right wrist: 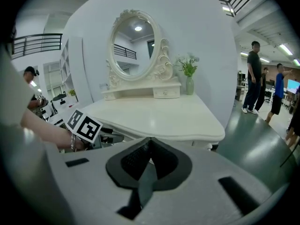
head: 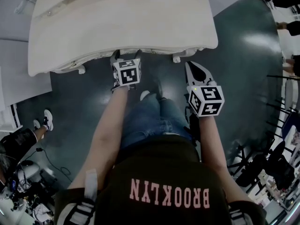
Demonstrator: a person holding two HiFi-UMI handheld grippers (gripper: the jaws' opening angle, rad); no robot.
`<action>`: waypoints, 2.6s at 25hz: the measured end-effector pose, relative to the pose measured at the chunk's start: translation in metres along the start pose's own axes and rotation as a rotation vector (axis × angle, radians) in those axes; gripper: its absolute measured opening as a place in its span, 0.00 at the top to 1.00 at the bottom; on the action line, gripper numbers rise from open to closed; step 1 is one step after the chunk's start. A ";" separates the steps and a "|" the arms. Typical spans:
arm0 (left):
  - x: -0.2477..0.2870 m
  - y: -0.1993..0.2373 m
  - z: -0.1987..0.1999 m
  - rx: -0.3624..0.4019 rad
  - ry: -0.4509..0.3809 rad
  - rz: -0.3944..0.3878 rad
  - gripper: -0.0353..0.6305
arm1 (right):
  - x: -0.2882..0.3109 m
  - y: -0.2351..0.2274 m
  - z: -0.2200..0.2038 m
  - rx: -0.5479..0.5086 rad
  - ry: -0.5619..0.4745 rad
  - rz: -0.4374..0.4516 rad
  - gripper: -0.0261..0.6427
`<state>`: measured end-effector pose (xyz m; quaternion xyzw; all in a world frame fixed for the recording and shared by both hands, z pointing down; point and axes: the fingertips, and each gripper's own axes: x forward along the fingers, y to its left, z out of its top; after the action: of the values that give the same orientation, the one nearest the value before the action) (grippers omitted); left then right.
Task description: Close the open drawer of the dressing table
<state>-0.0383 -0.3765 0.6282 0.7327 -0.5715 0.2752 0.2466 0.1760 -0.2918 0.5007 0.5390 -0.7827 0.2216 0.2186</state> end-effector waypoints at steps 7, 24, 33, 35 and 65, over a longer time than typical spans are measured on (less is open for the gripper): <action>0.003 0.002 0.002 0.022 -0.005 -0.005 0.39 | -0.002 -0.001 -0.006 0.004 0.007 -0.016 0.97; -0.030 -0.003 0.012 -0.007 0.011 -0.017 0.39 | -0.036 0.004 0.009 -0.021 -0.065 -0.038 0.97; -0.077 -0.018 0.021 -0.028 0.001 -0.020 0.39 | -0.070 0.001 0.023 -0.029 -0.084 -0.027 0.97; -0.090 -0.020 0.026 -0.041 -0.011 -0.015 0.39 | -0.078 -0.001 0.029 -0.042 -0.091 -0.027 0.97; -0.250 -0.055 0.161 0.074 -0.430 -0.013 0.39 | -0.146 0.011 0.162 -0.152 -0.415 0.071 0.97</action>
<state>-0.0136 -0.2974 0.3368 0.7867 -0.5957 0.1318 0.0941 0.1964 -0.2739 0.2839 0.5270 -0.8439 0.0539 0.0849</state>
